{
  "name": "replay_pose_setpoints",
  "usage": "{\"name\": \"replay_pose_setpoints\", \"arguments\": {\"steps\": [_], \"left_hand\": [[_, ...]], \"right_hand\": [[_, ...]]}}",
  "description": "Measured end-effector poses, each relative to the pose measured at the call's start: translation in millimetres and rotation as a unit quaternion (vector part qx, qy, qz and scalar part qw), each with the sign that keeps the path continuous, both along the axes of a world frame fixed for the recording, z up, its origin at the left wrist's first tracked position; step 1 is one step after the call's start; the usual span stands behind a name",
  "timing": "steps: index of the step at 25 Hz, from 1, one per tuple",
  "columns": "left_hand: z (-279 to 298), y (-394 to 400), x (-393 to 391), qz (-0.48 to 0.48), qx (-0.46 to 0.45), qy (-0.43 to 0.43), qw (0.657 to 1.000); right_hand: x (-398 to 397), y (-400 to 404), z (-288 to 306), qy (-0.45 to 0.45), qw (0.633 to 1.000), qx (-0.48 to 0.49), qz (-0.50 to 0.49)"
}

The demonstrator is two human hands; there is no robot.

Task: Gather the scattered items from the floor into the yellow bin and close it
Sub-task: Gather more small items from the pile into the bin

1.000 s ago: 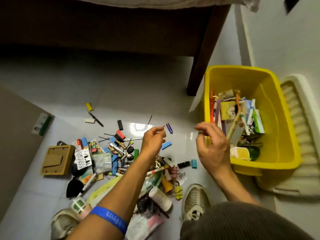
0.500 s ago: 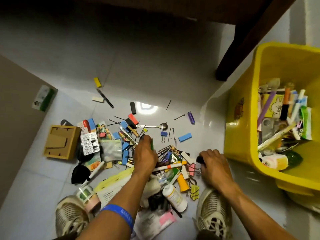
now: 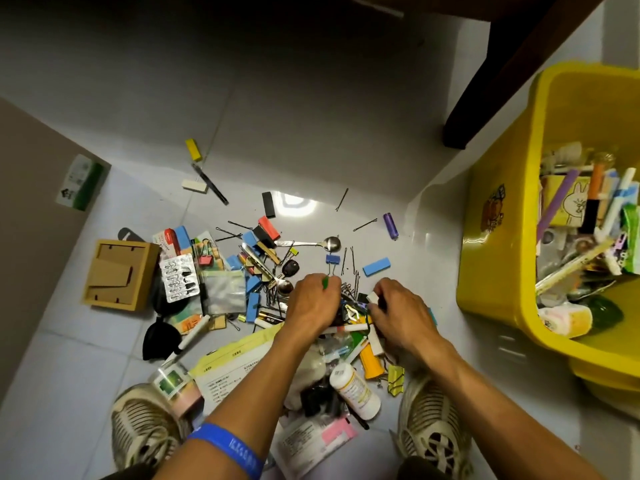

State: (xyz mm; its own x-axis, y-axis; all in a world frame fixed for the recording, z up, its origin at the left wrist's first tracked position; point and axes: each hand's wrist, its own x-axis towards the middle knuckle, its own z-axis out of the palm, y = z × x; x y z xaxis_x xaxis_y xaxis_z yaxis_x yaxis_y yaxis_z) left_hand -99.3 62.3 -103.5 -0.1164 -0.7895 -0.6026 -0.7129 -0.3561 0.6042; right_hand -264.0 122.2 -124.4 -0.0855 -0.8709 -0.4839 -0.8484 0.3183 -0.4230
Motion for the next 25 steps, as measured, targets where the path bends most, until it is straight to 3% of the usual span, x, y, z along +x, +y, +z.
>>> {"name": "replay_pose_setpoints", "arguments": {"steps": [4,6,9,14,18,19,21,22,23,24,25], "left_hand": [[-5,10,-19,-0.127,-0.120,-0.016,0.985],[-10,12,-36,-0.238,-0.149,-0.062,0.958],[-13,2,-54,-0.334,-0.114,-0.118,0.928],[-16,-8,-44,-0.335,-0.111,-0.145,0.924],[-16,-7,-32,-0.275,-0.081,-0.091,0.954],[-16,-8,-30,-0.229,-0.054,-0.064,0.970],[-13,-10,-27,-0.056,0.037,0.027,0.997],[-12,-12,-26,0.047,0.101,0.091,0.990],[-11,-13,-23,0.132,0.163,0.157,0.965],[-10,-13,-19,0.188,0.216,0.217,0.933],[-7,-13,-14,0.225,0.252,0.264,0.903]], "right_hand": [[-15,6,7,-0.099,0.975,-0.033,-0.195],[-23,11,12,-0.050,0.991,-0.016,-0.122],[-26,23,7,0.037,0.999,0.008,0.037],[-13,22,-5,0.083,0.997,-0.006,0.005],[-20,23,-3,0.137,0.990,-0.005,-0.023],[-23,23,-1,0.092,0.994,0.004,-0.062],[-26,19,4,-0.123,0.969,0.019,-0.211],[-26,15,7,-0.237,0.927,0.021,-0.289],[-27,9,8,-0.292,0.898,0.008,-0.328],[-25,2,9,-0.293,0.900,-0.013,-0.323],[-24,-8,8,-0.241,0.928,-0.041,-0.280]]}}
